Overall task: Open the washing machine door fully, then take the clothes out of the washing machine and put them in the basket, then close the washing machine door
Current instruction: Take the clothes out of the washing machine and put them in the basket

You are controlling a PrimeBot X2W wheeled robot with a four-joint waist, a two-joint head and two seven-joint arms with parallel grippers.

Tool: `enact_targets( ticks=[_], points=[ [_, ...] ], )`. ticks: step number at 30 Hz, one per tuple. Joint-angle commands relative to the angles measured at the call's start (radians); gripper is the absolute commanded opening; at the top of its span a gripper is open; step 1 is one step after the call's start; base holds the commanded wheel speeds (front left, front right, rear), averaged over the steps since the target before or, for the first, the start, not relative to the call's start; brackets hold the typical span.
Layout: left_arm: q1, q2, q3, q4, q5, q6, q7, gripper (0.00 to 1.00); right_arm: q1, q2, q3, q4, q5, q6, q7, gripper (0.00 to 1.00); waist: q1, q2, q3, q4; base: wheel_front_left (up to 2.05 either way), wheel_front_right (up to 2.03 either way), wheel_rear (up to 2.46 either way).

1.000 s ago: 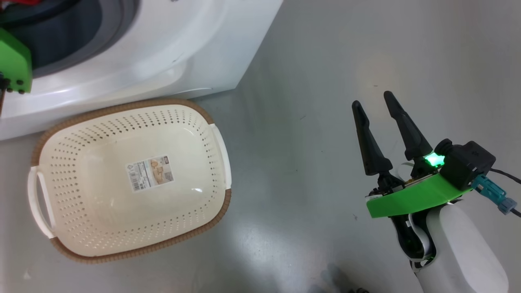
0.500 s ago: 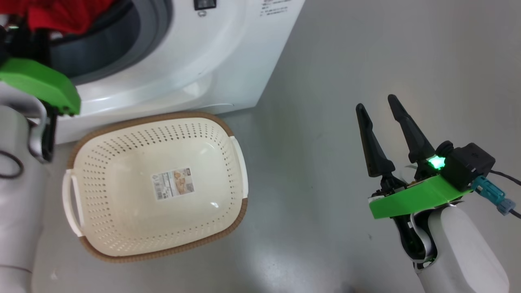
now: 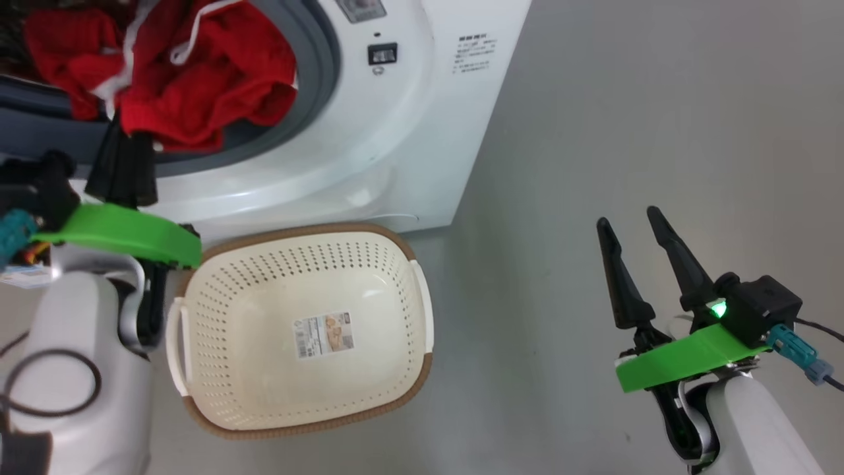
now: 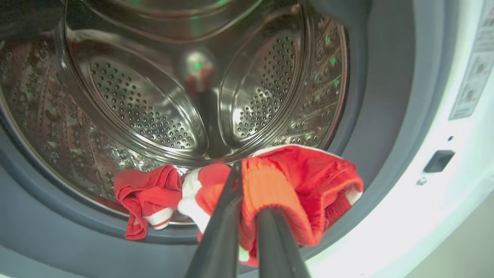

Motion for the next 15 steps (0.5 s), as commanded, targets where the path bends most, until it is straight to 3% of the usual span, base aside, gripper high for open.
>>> enact_targets(
  ticks=[1, 5, 15],
  points=[
    [0.034, 0.02, 0.046, -0.061, 0.015, -0.009, -0.012, 0.0, 0.023, 0.001, 0.009, -0.018, -0.012, 0.005, -0.006, 1.0, 0.0, 0.0, -0.049, 0.035, 0.0, 0.0, 0.0],
    [0.116, -0.024, 0.092, -0.17, 0.038, -0.021, -0.012, 0.0, 0.05, 0.001, -0.016, -0.021, -0.018, 0.005, -0.006, 1.0, 0.0, 0.0, -0.079, 0.054, 0.0, 0.0, 0.0],
    [0.248, -0.069, 0.121, -0.399, 0.041, -0.028, -0.012, 0.0, 0.085, 0.001, -0.051, -0.026, -0.026, 0.005, -0.006, 1.0, 0.0, 0.0, -0.119, 0.076, 0.0, 0.0, 0.0]
  ],
)
